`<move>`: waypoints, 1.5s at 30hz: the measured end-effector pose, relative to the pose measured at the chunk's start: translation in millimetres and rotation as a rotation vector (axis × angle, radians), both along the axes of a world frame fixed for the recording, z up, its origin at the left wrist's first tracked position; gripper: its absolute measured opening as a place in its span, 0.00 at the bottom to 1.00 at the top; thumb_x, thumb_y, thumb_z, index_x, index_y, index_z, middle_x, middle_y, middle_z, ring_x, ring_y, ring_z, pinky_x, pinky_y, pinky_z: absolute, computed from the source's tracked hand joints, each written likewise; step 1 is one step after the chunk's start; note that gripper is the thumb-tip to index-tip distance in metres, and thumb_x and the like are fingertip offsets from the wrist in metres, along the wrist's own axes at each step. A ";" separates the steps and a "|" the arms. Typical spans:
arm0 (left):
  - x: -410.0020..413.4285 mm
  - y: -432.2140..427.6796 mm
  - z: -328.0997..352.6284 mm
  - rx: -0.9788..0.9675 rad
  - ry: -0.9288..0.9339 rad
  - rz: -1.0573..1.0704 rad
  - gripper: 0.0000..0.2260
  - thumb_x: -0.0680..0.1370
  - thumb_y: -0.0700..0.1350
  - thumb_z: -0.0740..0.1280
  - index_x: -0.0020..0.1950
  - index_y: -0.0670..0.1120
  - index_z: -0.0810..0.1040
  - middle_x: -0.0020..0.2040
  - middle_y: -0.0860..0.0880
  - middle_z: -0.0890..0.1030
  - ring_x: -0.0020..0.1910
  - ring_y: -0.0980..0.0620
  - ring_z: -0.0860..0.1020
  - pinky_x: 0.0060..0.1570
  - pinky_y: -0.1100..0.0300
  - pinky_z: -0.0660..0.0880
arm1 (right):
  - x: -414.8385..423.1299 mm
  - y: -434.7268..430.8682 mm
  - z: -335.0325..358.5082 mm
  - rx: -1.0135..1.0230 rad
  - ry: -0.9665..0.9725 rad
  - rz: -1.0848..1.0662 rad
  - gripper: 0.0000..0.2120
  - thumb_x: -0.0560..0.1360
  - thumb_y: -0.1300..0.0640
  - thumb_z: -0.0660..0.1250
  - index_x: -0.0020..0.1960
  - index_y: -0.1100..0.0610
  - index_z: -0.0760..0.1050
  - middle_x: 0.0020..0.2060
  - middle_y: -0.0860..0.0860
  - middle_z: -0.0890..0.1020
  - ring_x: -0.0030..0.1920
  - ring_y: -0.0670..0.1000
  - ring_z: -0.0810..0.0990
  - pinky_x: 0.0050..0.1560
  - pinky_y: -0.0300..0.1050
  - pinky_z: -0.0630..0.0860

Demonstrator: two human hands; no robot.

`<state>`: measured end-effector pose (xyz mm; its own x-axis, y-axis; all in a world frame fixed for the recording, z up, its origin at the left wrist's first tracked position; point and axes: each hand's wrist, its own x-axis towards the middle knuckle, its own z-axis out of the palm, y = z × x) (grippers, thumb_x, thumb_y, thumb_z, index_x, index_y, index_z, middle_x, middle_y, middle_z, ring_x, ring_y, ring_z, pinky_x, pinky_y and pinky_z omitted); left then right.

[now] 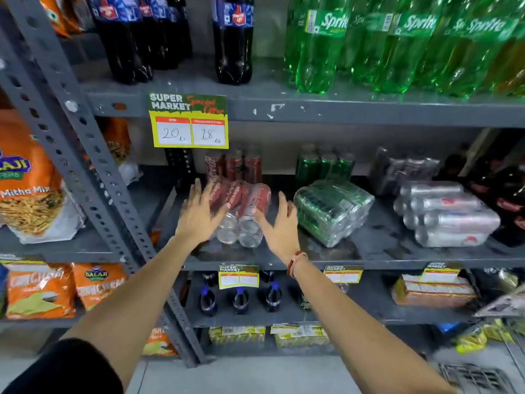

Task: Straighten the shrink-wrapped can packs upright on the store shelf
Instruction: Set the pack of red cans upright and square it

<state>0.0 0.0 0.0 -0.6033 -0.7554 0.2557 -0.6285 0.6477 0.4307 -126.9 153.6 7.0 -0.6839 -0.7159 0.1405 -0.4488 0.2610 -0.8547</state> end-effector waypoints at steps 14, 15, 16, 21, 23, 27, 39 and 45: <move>-34.9 -70.7 -19.4 0.312 0.011 -0.008 0.36 0.70 0.67 0.64 0.74 0.59 0.57 0.69 0.44 0.73 0.68 0.39 0.70 0.67 0.46 0.65 | -41.6 -85.7 -6.0 0.291 -0.385 0.159 0.71 0.52 0.36 0.79 0.74 0.49 0.31 0.70 0.51 0.70 0.67 0.54 0.71 0.68 0.48 0.68; -33.8 -68.2 -19.4 0.293 0.013 -0.007 0.36 0.70 0.68 0.63 0.74 0.60 0.56 0.69 0.44 0.73 0.68 0.39 0.69 0.68 0.45 0.64 | -43.0 -84.5 -8.8 0.283 -0.387 0.163 0.70 0.52 0.36 0.79 0.74 0.48 0.32 0.69 0.50 0.71 0.67 0.52 0.72 0.68 0.47 0.68; -31.8 -64.8 -19.0 0.266 0.016 -0.007 0.36 0.69 0.69 0.62 0.74 0.60 0.56 0.69 0.44 0.72 0.68 0.39 0.69 0.67 0.45 0.64 | -43.6 -81.8 -10.9 0.265 -0.386 0.170 0.69 0.53 0.37 0.79 0.75 0.47 0.33 0.68 0.50 0.73 0.65 0.51 0.73 0.67 0.45 0.68; -5.4 -37.0 -17.4 0.162 0.163 -0.031 0.36 0.69 0.71 0.60 0.74 0.61 0.56 0.71 0.42 0.69 0.66 0.39 0.71 0.62 0.39 0.70 | -29.7 -58.1 -18.3 0.083 -0.329 0.231 0.65 0.53 0.37 0.79 0.74 0.38 0.36 0.65 0.45 0.76 0.63 0.45 0.74 0.69 0.48 0.67; 11.6 -15.5 -30.8 0.086 0.271 -0.025 0.35 0.70 0.70 0.59 0.74 0.59 0.57 0.72 0.41 0.67 0.63 0.39 0.74 0.56 0.39 0.75 | -14.2 -43.8 -29.9 0.012 -0.211 0.235 0.63 0.52 0.33 0.77 0.72 0.33 0.36 0.64 0.41 0.75 0.63 0.43 0.75 0.67 0.43 0.67; 29.1 9.7 -55.9 -0.031 0.263 -0.001 0.36 0.71 0.73 0.49 0.74 0.55 0.53 0.71 0.30 0.63 0.48 0.32 0.80 0.35 0.46 0.79 | 9.1 -25.8 -51.7 -0.025 -0.033 0.188 0.60 0.54 0.31 0.76 0.72 0.32 0.37 0.69 0.41 0.71 0.64 0.42 0.74 0.64 0.43 0.72; 19.6 16.3 -77.5 0.022 0.135 0.055 0.37 0.72 0.65 0.54 0.73 0.60 0.36 0.72 0.27 0.56 0.56 0.26 0.75 0.42 0.41 0.80 | -7.9 -22.8 -79.8 -0.003 0.213 0.239 0.51 0.68 0.39 0.70 0.70 0.33 0.31 0.76 0.49 0.58 0.72 0.51 0.66 0.67 0.51 0.69; 47.6 37.1 -61.7 0.149 0.441 0.116 0.28 0.75 0.67 0.50 0.73 0.65 0.46 0.74 0.43 0.57 0.60 0.39 0.75 0.51 0.42 0.77 | -25.6 -45.3 -41.7 -0.237 0.049 0.081 0.35 0.70 0.34 0.62 0.73 0.41 0.54 0.70 0.47 0.65 0.70 0.42 0.62 0.67 0.38 0.62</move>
<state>47.6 37.1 -61.7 -0.3707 -0.8595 0.3519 -0.4293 0.4946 0.7557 -152.5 108.2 -34.8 -0.6142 -0.7110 0.3423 -0.5022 0.0176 -0.8646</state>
